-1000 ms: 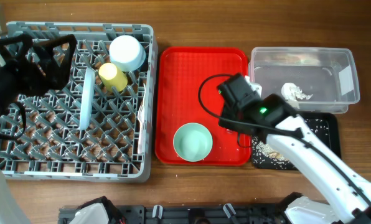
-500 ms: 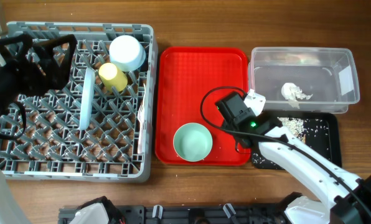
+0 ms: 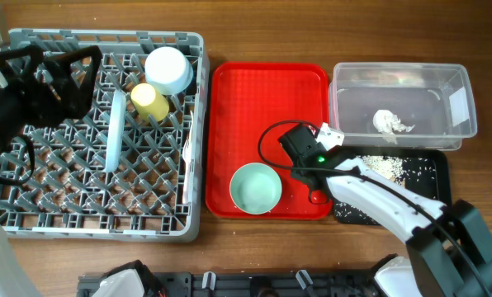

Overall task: Sort waste into correct bins and load items into the dishwasher rack
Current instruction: 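Reach the right gripper to the red candy wrapper and grasp it, then carry the candy wrapper into the clear plastic bin and release it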

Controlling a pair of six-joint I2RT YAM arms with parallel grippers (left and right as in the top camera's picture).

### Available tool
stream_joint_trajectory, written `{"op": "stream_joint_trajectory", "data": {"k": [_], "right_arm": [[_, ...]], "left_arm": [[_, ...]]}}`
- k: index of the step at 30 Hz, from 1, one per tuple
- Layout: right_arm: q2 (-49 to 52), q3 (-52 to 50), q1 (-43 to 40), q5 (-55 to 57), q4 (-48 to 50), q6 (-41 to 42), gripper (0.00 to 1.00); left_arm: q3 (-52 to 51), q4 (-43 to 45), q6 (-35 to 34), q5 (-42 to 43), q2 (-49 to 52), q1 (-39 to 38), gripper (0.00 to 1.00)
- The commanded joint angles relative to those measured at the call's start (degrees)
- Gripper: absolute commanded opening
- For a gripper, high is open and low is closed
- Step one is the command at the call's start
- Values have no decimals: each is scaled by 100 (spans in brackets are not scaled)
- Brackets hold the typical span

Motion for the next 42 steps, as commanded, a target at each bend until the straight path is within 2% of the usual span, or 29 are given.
{"op": "stream_joint_trajectory", "data": {"k": [1, 6, 8, 25, 27, 32, 34, 42], "right_arm": [[181, -59, 24, -66, 63, -83, 10], [181, -59, 24, -140, 254, -258, 9], [181, -59, 24, -142, 258, -254, 4], [-151, -15, 24, -713, 120, -557, 4], [-153, -15, 24, -702, 118, -616, 13], [-151, -15, 24, -527, 201, -754, 19], [-140, -17, 24, -376, 293, -782, 27], [4, -90, 24, -116, 481, -916, 31]], "left_arm": [[7, 17, -52, 63, -7, -11, 100], [7, 17, -52, 63, -7, -11, 100], [7, 17, -52, 63, -7, -11, 100], [7, 17, -52, 63, -7, -11, 100], [7, 17, -52, 63, -7, -11, 100], [7, 17, -52, 63, -7, -11, 100], [7, 17, -52, 63, -7, -11, 100], [7, 17, -52, 63, -7, -11, 100]]}}
